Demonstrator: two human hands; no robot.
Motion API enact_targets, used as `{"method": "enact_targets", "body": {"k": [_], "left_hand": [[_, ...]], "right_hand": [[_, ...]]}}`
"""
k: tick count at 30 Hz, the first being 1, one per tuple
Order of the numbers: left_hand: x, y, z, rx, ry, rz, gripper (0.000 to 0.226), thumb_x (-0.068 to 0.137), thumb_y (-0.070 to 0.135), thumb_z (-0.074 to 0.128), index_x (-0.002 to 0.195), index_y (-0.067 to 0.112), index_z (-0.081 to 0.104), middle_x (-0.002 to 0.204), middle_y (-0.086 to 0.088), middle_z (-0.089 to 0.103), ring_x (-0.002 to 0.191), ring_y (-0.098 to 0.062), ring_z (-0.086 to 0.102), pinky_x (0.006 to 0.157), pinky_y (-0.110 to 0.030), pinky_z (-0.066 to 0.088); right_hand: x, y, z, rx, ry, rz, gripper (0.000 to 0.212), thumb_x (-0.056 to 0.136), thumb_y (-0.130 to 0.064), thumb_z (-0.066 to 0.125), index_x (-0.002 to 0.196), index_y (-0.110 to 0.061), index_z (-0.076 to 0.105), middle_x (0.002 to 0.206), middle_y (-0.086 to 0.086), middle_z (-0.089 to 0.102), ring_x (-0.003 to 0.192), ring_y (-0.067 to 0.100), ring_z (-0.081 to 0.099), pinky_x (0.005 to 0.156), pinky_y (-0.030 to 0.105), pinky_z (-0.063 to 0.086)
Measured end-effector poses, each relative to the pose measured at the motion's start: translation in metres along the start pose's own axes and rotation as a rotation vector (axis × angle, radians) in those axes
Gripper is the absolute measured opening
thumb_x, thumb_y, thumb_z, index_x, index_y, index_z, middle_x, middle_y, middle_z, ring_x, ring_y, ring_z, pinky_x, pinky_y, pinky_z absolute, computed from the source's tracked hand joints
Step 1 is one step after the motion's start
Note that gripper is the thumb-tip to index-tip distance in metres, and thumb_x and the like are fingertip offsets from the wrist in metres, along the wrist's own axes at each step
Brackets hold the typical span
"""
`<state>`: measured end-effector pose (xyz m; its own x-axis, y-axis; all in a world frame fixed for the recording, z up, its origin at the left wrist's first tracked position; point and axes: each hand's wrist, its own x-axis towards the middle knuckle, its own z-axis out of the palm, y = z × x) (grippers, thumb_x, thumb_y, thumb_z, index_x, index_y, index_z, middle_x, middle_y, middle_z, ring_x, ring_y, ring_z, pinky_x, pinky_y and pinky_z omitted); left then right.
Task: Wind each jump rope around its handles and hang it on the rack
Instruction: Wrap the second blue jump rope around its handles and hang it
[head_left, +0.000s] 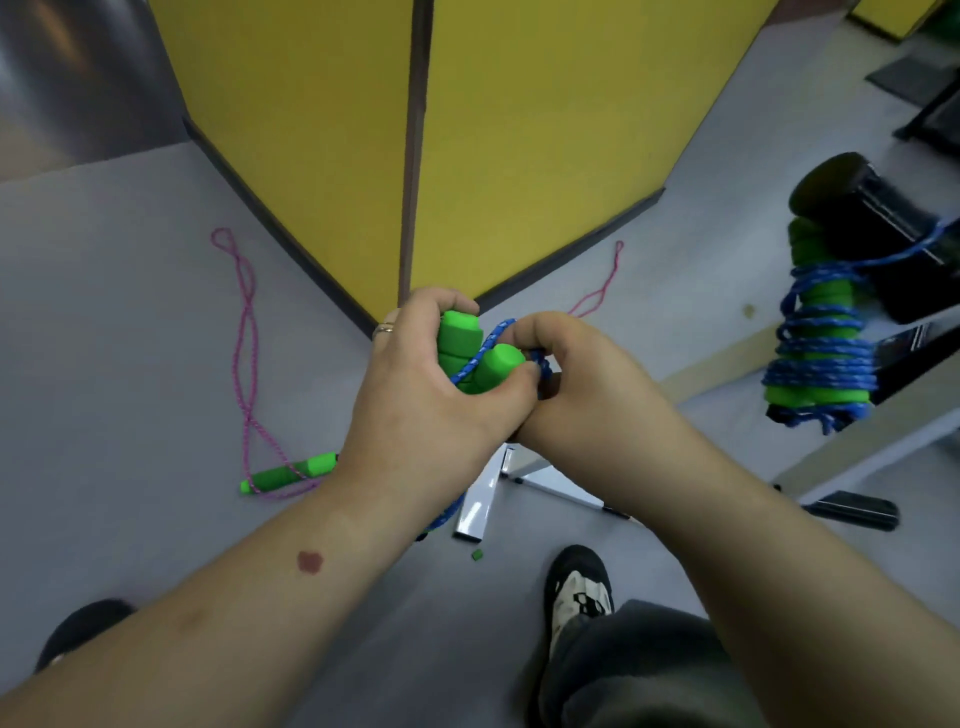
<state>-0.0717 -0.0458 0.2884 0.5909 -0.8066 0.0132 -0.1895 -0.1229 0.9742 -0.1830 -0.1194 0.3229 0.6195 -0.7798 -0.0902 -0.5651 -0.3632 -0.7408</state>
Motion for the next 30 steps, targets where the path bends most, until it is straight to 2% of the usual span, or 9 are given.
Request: {"method": "enact_targets", "body": {"k": [3,7,9,13,17,19,24,27,30], "left_hand": [[0.005,0.006,0.016,-0.024,-0.014,-0.031,0.055,0.051,0.066,0.078,0.092,0.048,0.046,0.104,-0.003,0.062,0.079,-0.008,0.06,0.056,-0.011,0.041],[0.005,0.003,0.034,0.002,-0.07,-0.043,0.04,0.071,0.042,0.08,0.095,0.041,0.048,0.097,-0.005,0.059,0.069,-0.004,0.054,0.053,-0.01,0.041],[0.003,0.003,0.042,-0.009,-0.086,-0.051,0.035,0.076,0.033,0.075,0.1,0.036,0.05,0.094,-0.003,0.057,0.067,-0.003,0.053,0.052,-0.012,0.043],[0.008,0.004,0.058,0.036,-0.093,-0.062,0.044,0.071,0.04,0.065,0.111,0.037,0.047,0.1,0.003,0.056,0.091,-0.018,0.058,0.066,-0.025,0.042],[0.015,0.01,0.068,0.083,-0.119,0.026,0.042,0.082,0.028,0.064,0.118,0.033,0.044,0.107,0.006,0.055,0.096,-0.008,0.055,0.066,-0.015,0.037],[0.017,0.012,0.071,0.078,-0.13,0.058,0.044,0.083,0.023,0.065,0.119,0.033,0.041,0.111,0.008,0.054,0.097,-0.002,0.055,0.065,-0.008,0.039],[0.021,0.0,0.073,0.023,-0.096,0.039,0.041,0.084,0.012,0.065,0.114,0.03,0.044,0.121,-0.002,0.054,0.087,0.008,0.054,0.065,-0.003,0.042],[0.022,-0.014,0.072,0.049,-0.076,0.039,0.038,0.083,0.012,0.066,0.111,0.03,0.046,0.118,0.0,0.054,0.093,0.008,0.056,0.065,-0.003,0.043],[0.025,-0.035,0.075,0.116,-0.066,0.048,0.033,0.084,0.014,0.065,0.11,0.027,0.049,0.115,0.003,0.05,0.097,0.008,0.054,0.066,-0.001,0.042]], "right_hand": [[-0.005,0.005,-0.017,-0.07,0.007,0.014,0.038,0.076,-0.003,0.07,0.105,-0.028,0.064,0.099,0.0,0.062,0.074,0.008,0.06,0.06,0.014,0.044],[-0.014,0.021,-0.027,0.102,-0.006,0.091,0.032,0.073,-0.003,0.066,0.094,-0.027,0.07,0.099,0.007,0.068,0.08,0.027,0.072,0.072,0.045,0.062],[-0.014,0.033,-0.029,0.101,0.031,0.138,0.032,0.069,-0.01,0.067,0.094,-0.031,0.07,0.102,0.007,0.067,0.084,0.028,0.072,0.074,0.049,0.062],[-0.012,0.045,-0.034,0.11,0.083,0.193,0.031,0.074,-0.002,0.067,0.089,-0.028,0.074,0.096,0.008,0.069,0.084,0.028,0.072,0.072,0.049,0.062],[-0.013,0.048,-0.045,0.16,0.208,0.212,0.04,0.078,0.006,0.063,0.073,-0.032,0.076,0.092,0.005,0.07,0.082,0.023,0.073,0.071,0.034,0.062],[-0.015,0.049,-0.048,0.2,0.249,0.21,0.045,0.079,0.006,0.063,0.072,-0.036,0.076,0.089,0.004,0.07,0.08,0.024,0.072,0.069,0.035,0.061],[-0.01,0.064,-0.04,0.281,0.246,0.272,0.038,0.083,0.005,0.062,0.088,-0.026,0.082,0.075,-0.015,0.07,0.073,0.015,0.074,0.074,0.04,0.064],[-0.002,0.072,-0.033,0.351,0.206,0.331,0.035,0.085,0.007,0.063,0.089,-0.022,0.082,0.085,-0.001,0.076,0.071,0.017,0.075,0.076,0.039,0.064],[0.011,0.087,-0.026,0.318,0.115,0.352,0.033,0.083,0.006,0.067,0.1,-0.018,0.081,0.095,0.003,0.076,0.083,0.021,0.075,0.078,0.038,0.064]]}}
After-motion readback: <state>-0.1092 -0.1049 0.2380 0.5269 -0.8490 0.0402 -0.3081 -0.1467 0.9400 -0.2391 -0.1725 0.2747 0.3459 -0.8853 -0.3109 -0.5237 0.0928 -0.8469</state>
